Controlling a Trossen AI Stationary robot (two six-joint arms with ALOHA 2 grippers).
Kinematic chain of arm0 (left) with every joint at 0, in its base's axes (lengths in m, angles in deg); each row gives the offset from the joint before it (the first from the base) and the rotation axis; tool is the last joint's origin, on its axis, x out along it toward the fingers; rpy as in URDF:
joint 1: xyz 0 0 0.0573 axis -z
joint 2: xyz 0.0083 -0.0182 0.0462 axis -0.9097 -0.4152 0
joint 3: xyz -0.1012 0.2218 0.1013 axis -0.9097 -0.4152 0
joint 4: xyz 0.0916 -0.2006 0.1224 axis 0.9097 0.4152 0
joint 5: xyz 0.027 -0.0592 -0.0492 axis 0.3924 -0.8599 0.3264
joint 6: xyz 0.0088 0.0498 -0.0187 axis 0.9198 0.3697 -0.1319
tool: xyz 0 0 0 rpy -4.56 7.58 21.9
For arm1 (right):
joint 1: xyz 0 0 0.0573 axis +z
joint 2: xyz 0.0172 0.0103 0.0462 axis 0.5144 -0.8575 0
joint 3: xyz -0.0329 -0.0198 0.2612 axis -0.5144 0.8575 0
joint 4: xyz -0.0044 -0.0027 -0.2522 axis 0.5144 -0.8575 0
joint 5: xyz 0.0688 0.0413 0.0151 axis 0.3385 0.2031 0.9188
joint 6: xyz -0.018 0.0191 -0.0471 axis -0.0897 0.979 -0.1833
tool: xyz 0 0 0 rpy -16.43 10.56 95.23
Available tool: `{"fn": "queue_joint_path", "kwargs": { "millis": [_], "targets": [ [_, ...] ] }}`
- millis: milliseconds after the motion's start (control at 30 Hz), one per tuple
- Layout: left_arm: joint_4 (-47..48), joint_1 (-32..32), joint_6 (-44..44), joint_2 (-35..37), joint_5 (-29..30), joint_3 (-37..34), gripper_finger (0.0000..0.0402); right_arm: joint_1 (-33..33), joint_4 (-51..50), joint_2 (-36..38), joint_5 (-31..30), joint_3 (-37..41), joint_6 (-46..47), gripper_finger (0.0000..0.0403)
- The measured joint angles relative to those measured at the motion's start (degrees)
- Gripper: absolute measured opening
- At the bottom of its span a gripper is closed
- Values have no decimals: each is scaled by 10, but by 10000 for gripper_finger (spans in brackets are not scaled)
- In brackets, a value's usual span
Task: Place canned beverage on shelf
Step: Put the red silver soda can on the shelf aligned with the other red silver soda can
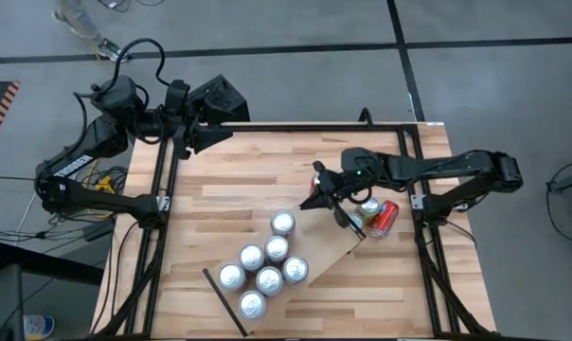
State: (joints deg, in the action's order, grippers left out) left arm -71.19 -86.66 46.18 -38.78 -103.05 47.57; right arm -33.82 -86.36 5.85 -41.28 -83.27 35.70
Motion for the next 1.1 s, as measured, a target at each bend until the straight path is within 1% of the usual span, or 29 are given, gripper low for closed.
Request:
{"fn": "queue_joint_path", "kwargs": {
  "millis": [200,333,433,733,1100],
  "targets": [
    [20,0,0,0,24,0,332,9,30,-22,43,0,0,0],
    [24,0,-5,-1,25,0,332,13,32,-32,46,1,3,0],
    [23,0,-5,-1,24,0,332,14,57,-41,49,-1,2,0],
    [23,0,-5,-1,40,0,332,0,78,-53,86,1,-8,0],
    [23,0,-5,-1,51,0,332,-12,109,-53,90,1,-35,0]
  ]
}}
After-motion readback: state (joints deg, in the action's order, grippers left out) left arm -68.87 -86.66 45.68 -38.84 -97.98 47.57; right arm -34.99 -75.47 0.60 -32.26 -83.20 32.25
